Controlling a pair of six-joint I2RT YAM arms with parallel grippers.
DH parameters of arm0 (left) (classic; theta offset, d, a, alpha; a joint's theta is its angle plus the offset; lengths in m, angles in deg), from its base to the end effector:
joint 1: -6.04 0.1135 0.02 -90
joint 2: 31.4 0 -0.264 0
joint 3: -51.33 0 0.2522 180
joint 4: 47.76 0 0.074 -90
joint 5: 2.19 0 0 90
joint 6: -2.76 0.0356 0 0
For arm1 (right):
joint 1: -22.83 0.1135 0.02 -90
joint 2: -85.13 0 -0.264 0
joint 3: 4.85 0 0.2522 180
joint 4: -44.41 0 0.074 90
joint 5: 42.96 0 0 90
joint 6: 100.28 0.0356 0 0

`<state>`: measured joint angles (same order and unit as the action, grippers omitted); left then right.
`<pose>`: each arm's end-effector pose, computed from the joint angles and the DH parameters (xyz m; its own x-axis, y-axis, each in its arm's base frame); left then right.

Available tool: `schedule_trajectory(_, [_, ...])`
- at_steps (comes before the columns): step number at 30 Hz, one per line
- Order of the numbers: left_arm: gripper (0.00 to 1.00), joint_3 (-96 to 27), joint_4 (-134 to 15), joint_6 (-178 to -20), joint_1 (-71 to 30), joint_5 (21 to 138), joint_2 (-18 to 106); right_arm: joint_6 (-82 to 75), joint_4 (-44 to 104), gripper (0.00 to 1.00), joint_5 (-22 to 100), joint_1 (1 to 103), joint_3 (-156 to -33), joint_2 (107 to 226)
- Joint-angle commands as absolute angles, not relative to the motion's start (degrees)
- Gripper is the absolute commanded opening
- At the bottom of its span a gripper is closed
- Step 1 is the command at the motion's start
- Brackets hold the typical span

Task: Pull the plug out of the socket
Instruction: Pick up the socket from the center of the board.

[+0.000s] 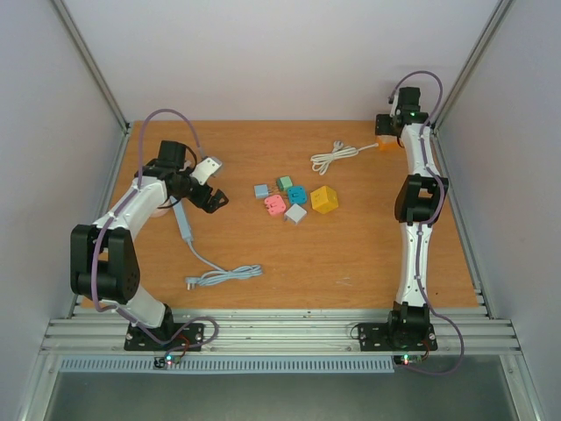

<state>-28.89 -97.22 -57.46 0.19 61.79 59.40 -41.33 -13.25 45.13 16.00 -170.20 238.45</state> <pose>0.3212 -0.0486 0.2393 -0.5943 0.5096 -0.6222 0.6967 0.7127 -0.0818 0.5752 -0.0677 0.2063 -0.6574 -0.4404 -0.6114 -0.2841 0.8964 -0.3403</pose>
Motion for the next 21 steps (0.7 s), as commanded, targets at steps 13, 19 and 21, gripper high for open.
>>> schedule_trajectory(13, [0.99,-29.5,-95.5,-57.7,-0.3,59.8,59.9,-42.2,-14.3,0.56,46.0,16.1,-171.3,238.9])
schedule_trajectory(19, [0.99,-29.6,-96.0,-58.1,-0.3,58.8,59.5,-40.8,-14.2,0.45,45.1,16.1,-162.6,231.9])
schedule_trajectory(21, [0.99,-29.4,-95.8,-58.2,-0.4,58.3,59.2,-40.2,-13.9,0.44,45.5,16.1,-158.6,228.8])
